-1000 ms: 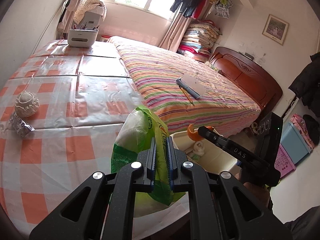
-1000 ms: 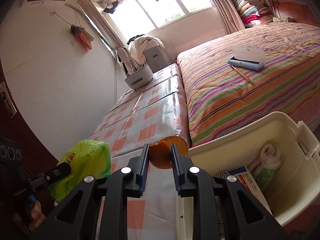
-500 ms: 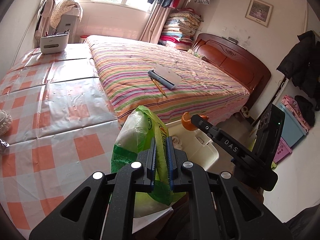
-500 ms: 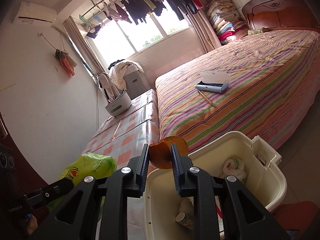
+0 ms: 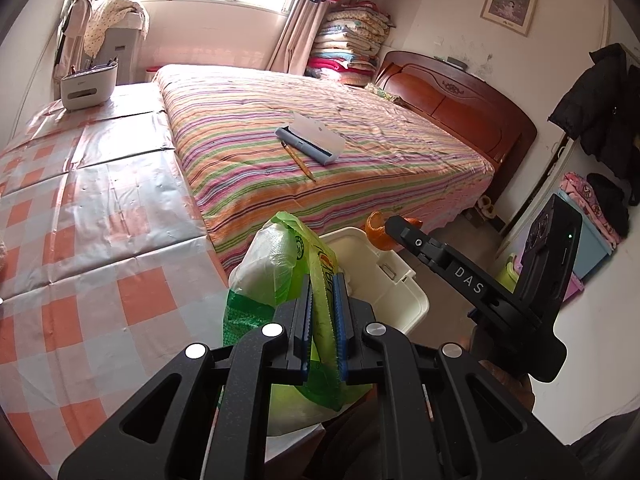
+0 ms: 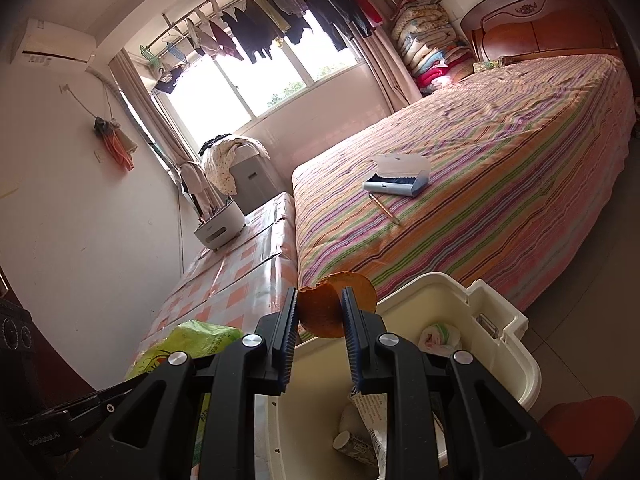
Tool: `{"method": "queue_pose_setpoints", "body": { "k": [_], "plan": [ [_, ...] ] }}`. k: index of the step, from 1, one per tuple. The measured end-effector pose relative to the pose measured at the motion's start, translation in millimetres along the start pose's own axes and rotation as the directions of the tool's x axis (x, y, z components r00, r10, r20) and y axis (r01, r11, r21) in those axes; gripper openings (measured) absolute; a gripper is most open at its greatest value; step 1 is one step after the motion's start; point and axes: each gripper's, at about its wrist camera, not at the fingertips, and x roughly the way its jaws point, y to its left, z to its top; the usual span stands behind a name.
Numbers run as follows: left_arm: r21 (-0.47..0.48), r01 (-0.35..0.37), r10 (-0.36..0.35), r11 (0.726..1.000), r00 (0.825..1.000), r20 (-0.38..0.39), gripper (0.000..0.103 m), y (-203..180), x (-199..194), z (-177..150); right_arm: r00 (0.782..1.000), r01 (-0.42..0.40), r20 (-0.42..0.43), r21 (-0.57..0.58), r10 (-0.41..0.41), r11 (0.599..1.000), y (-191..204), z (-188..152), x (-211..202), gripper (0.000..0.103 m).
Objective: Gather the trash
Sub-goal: 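Carry both items over the cream bin and open the right tool to drop the peel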
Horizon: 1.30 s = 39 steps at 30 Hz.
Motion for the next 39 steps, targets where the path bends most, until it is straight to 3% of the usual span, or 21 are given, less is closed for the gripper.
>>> {"method": "queue_pose_setpoints", "body": {
  "k": [39],
  "plan": [
    [-0.016,-0.009,0.008,1.0,0.999,-0.037,0.01,4,20,3,1.0,0.02,0.013,-0.022,-0.02,1.0,4,-2,-2,0.024]
  ]
}}
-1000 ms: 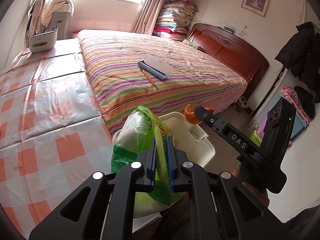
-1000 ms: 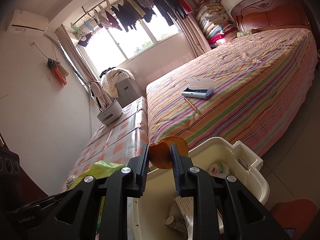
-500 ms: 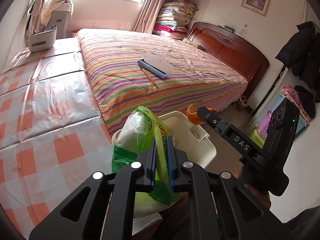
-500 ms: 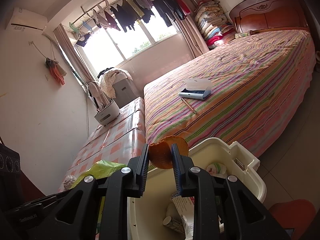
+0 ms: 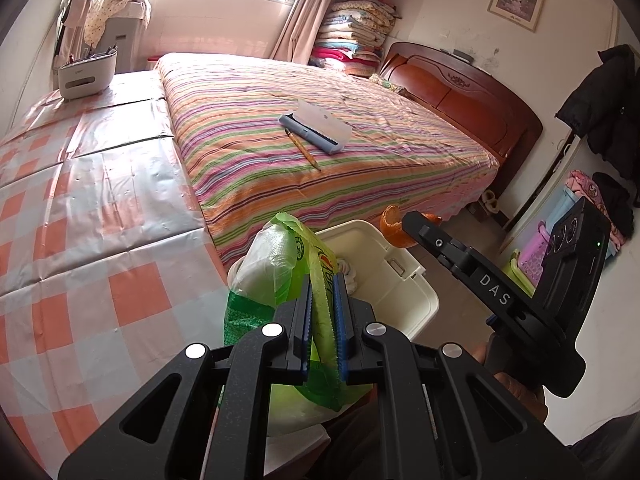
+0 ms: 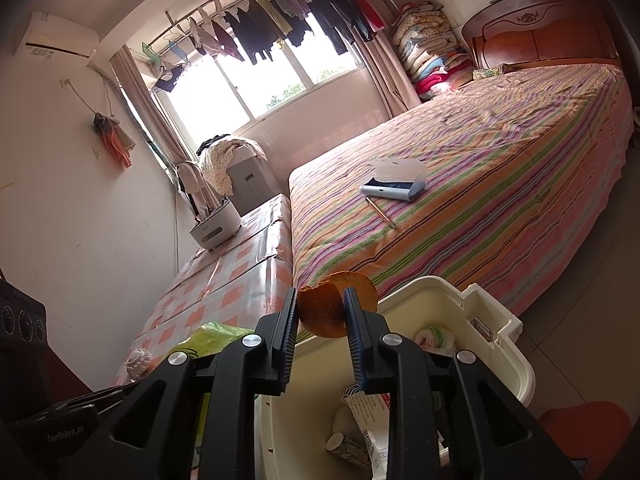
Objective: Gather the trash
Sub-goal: 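Carry both items over the cream bin and open the right tool to drop the peel, then lower the green chip bag into the cream bin and open the left tool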
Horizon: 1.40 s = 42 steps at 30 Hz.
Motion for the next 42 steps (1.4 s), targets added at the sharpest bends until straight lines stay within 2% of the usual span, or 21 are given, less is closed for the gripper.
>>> {"method": "queue_pose_setpoints", "body": {
  "k": [15,17,19,22,33,42],
  "plan": [
    [0.007,0.005,-0.005,1.0,1.0,-0.011,0.01,-3,5,1,1.0,0.02,-0.011,-0.002,-0.02,1.0,-1,0,1,0.025],
    [0.011,0.007,-0.007,1.0,1.0,-0.017,0.01,-4,5,1,1.0,0.022,-0.005,0.001,-0.022,1.0,-1,0,-1,0.03],
    [0.014,0.005,-0.004,1.0,1.0,-0.02,0.01,-5,7,1,1.0,0.027,0.005,0.002,-0.027,1.0,-2,0,-2,0.041],
    [0.018,0.006,-0.006,1.0,1.0,-0.028,0.01,-7,11,2,1.0,0.02,0.013,0.013,-0.021,1.0,-4,0,-4,0.042],
    [0.049,0.022,-0.018,0.999,0.997,-0.073,0.01,-20,37,7,0.989,-0.013,0.148,0.171,-0.013,0.985,-34,7,-29,0.043],
    [0.115,0.007,0.007,0.993,0.993,-0.118,0.01,-39,68,8,0.985,-0.026,0.175,0.2,-0.009,0.979,-40,9,-32,0.043]
  ]
}}
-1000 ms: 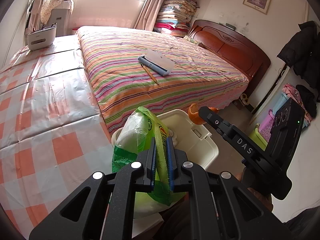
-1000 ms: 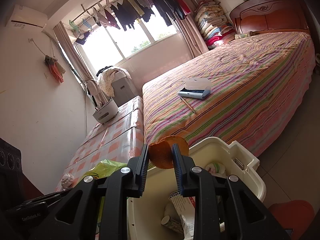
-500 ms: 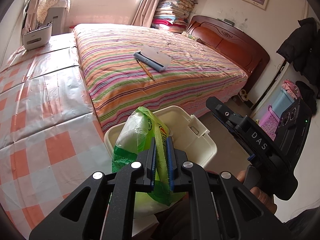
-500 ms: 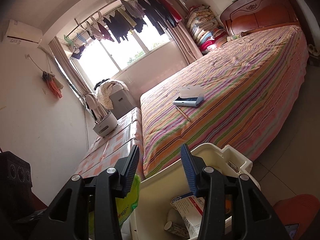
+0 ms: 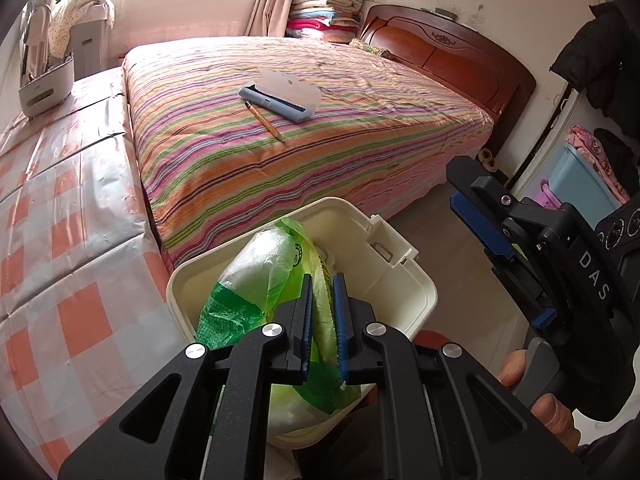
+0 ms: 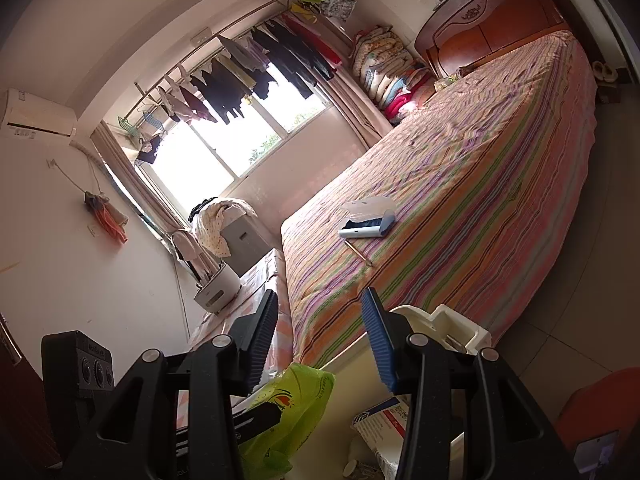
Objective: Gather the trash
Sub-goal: 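Lower the green chip bag into the cream bin and open the left tool, then move both tools back to the items on the table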
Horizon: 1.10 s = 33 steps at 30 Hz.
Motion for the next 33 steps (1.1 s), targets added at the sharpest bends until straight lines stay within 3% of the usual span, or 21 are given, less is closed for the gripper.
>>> {"method": "queue_pose_setpoints", "body": {
  "k": [5,8,10,12,13,18,23,25,33],
  "plan": [
    [0.023,0.005,-0.004,1.0,1.0,-0.011,0.01,-9,7,3,1.0,-0.003,0.02,0.02,0.002,1.0,-4,1,-4,0.043],
    [0.032,0.009,-0.009,0.999,1.0,-0.016,0.016,-12,10,5,1.0,0.001,0.031,0.023,-0.001,1.0,-5,1,-5,0.043],
    [0.032,0.008,-0.008,0.999,1.0,-0.002,0.03,-12,9,6,0.999,0.003,0.033,0.022,-0.004,1.0,-4,1,-6,0.043],
    [0.034,-0.01,0.009,0.999,0.999,0.035,0.066,-15,3,5,1.0,0.005,0.03,0.02,-0.006,1.0,-4,2,-4,0.043],
    [0.036,-0.021,0.019,0.999,0.998,0.06,0.07,-16,-1,5,1.0,0.007,0.03,0.019,-0.007,1.0,-3,1,-4,0.043],
    [0.019,-0.05,0.047,0.999,0.993,0.106,0.07,-4,-21,7,1.0,0.007,0.026,0.013,-0.008,1.0,-3,0,-3,0.043],
    [0.004,-0.132,0.13,0.991,0.984,0.125,0.075,24,-42,1,1.0,0.01,0.011,-0.003,-0.01,1.0,3,-2,1,0.046],
    [0.002,-0.175,0.173,0.985,0.975,0.14,0.075,36,-52,-3,1.0,0.015,0.008,-0.016,-0.015,1.0,6,-3,3,0.054],
    [-0.09,-0.315,0.326,0.945,0.926,0.191,0.081,104,-97,-15,0.999,0.006,-0.04,-0.091,-0.01,0.996,31,-14,17,0.056]
  ]
}}
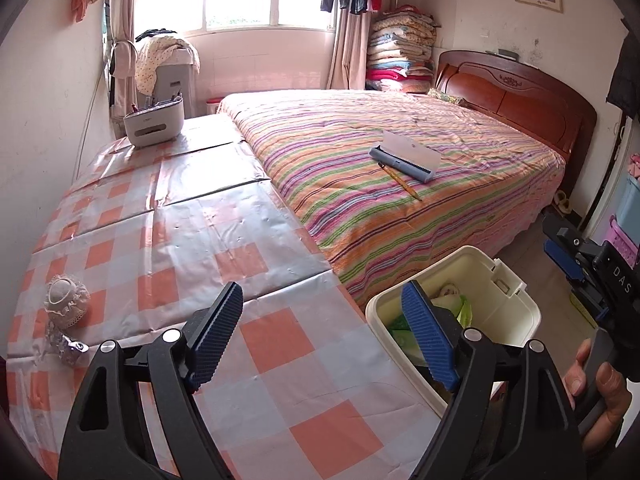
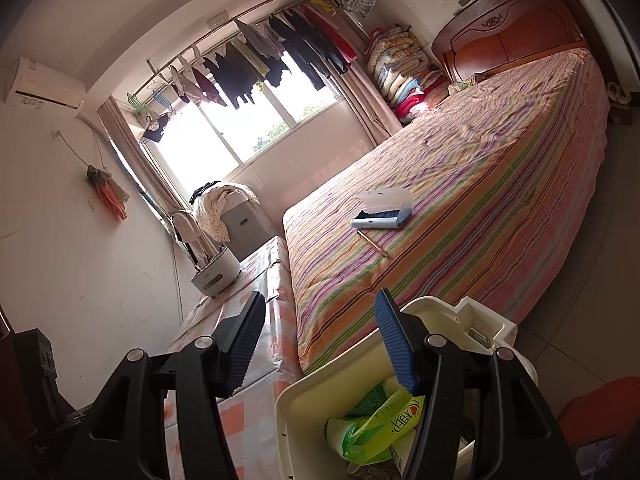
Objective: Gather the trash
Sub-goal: 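Move both tools back to the items on the table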
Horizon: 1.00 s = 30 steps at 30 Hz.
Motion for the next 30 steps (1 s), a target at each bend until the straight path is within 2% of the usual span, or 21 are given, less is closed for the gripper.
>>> {"method": "queue_pose_setpoints", "body": {
  "k": [5,9,11,13,17,19,20,21,25,30],
  "plan": [
    [-0.126,-0.088,0.093,0.988,0.995,0.033,0.081,60,-14,1,0.999,-0.006,-0.035,-0.066,0.004,0.998,21,-9,11,0.058],
    [-0.228,-0.21,0.222,0.951,0.974,0.032,0.083,115,-35,-1,0.998,-0.012,-0.06,-0.113,0.005,0.994,36,-16,19,0.058],
    [-0.299,-0.282,0.297,0.912,0.955,0.006,0.084,146,-45,-7,0.997,-0.021,-0.077,-0.124,0.011,0.992,42,-20,24,0.058],
    [-0.375,-0.347,0.354,0.86,0.934,-0.052,0.084,179,-50,-16,0.996,-0.028,-0.09,-0.139,0.015,0.99,48,-24,27,0.058],
    [-0.514,-0.419,0.376,0.749,0.907,-0.19,0.084,238,-49,-39,0.992,-0.055,-0.125,-0.169,0.034,0.984,62,-34,36,0.058],
    [-0.531,-0.454,0.385,0.715,0.89,-0.243,0.084,254,-44,-48,0.988,-0.071,-0.145,-0.18,0.045,0.981,69,-39,40,0.058],
    [-0.525,-0.481,0.395,0.703,0.877,-0.274,0.083,260,-40,-51,0.987,-0.079,-0.156,-0.185,0.051,0.98,72,-42,43,0.058],
    [-0.517,-0.499,0.402,0.695,0.866,-0.296,0.082,264,-37,-52,0.984,-0.088,-0.166,-0.189,0.056,0.978,75,-44,45,0.059],
    [-0.486,-0.533,0.394,0.693,0.844,-0.364,0.082,273,-18,-51,0.977,-0.115,-0.199,-0.208,0.073,0.971,86,-53,52,0.059],
    [-0.425,-0.558,0.382,0.713,0.817,-0.432,0.082,270,7,-44,0.971,-0.133,-0.225,-0.217,0.083,0.967,93,-61,58,0.058]
  ]
}}
